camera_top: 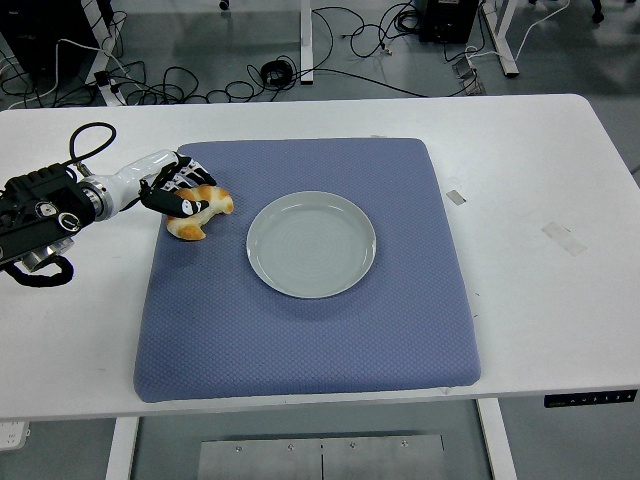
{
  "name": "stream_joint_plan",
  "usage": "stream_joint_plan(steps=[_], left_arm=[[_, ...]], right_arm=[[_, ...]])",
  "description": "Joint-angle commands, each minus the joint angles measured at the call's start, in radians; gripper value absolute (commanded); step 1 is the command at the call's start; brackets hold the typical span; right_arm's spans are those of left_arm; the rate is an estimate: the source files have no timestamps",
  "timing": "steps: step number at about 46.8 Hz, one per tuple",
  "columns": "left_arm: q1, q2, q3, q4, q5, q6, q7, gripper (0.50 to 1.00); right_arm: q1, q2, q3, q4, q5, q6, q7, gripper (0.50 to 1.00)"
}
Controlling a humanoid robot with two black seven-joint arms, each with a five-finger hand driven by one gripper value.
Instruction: Place the bread on the table
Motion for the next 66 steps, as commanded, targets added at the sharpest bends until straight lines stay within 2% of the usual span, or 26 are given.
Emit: stream_joint_plan(steps=[1, 8, 21, 39, 49, 61, 66], left_arm=[[0.000, 0.000, 0.001, 0.000, 0.000, 0.001, 0.000, 0.663], [-0.001, 0.000, 0.001, 0.000, 0.000, 0.001, 0.000, 0.680], [-0.011, 0.000, 0.000, 0.000, 0.000, 0.001, 0.000, 0.793], [-0.023, 0.004, -0.010, -0.001, -0.032, 0.001, 0.002, 0.917], [-0.076, 0.007, -0.010, -0.003, -0.184, -0.005, 0.002, 0.951], [-0.133, 0.021, -0.060, -0.006, -0.199, -0.014, 0.003, 0.963], [-0.147, 0.041, -0.134, -0.006, -0.251, -0.068, 0.006, 0.963]], right_arm=[[0.000, 0.000, 0.000, -0.001, 0.000, 0.000, 0.000, 1.000], [0.000, 0.000, 0.000, 0.000, 0.000, 0.000, 0.000, 1.000], [0.000, 0.000, 0.000, 0.000, 0.000, 0.000, 0.000, 1.000], [0.000, 0.000, 0.000, -0.001, 0.000, 0.000, 0.000, 1.000], [0.000, 0.000, 0.000, 0.000, 0.000, 0.000, 0.000, 1.000], [0.000, 0.000, 0.000, -0.001, 0.000, 0.000, 0.000, 1.000], [0.000, 0.000, 0.000, 0.000, 0.000, 0.000, 0.000, 1.000]])
